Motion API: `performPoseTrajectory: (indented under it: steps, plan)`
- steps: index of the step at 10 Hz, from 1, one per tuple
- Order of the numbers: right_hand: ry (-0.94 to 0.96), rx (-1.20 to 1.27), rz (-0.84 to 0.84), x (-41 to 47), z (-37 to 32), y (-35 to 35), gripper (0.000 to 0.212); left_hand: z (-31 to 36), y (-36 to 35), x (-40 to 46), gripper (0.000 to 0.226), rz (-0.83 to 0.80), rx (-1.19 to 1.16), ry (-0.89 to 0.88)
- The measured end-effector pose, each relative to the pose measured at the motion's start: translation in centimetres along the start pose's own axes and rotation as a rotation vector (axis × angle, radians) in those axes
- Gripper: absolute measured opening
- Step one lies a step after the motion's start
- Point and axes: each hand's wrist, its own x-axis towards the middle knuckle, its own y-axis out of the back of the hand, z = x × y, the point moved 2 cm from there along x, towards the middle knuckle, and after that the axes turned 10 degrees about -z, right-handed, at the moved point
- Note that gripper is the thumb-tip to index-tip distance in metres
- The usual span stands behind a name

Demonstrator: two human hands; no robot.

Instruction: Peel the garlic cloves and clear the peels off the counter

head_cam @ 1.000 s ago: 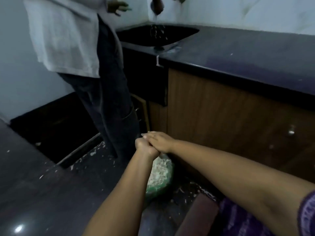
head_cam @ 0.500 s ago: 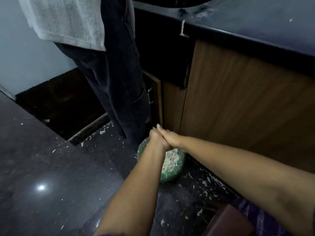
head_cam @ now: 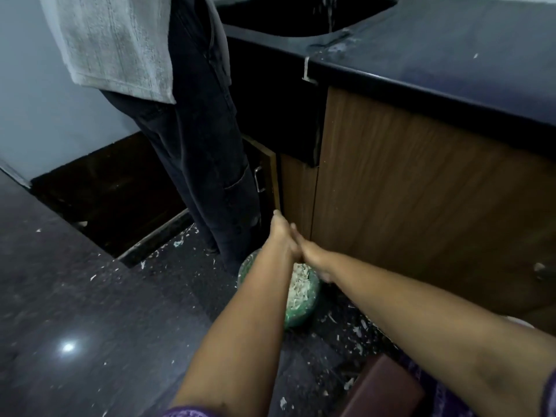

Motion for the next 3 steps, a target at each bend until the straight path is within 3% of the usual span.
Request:
performPoseTrajectory:
  steps: [1,2,3]
  plan:
    - [-0.227,-0.212,0.012,-0.8,1.5,2.6,0.065,1.7,-1.7,-1.5,0.086,0.152,0.277,-0.298]
    - [-0.180,0.322,-0.183,-0.9,-0.6,2.1,0.093,-1.7,-0.2,-1.2,0.068,0.226,1.041,-0.374]
    - [0.005,0.414,0.107,-1.9,-3.3,2.4,0.070,-5.5,2.3,-0.2,0.069,0.164,1.496,0.280]
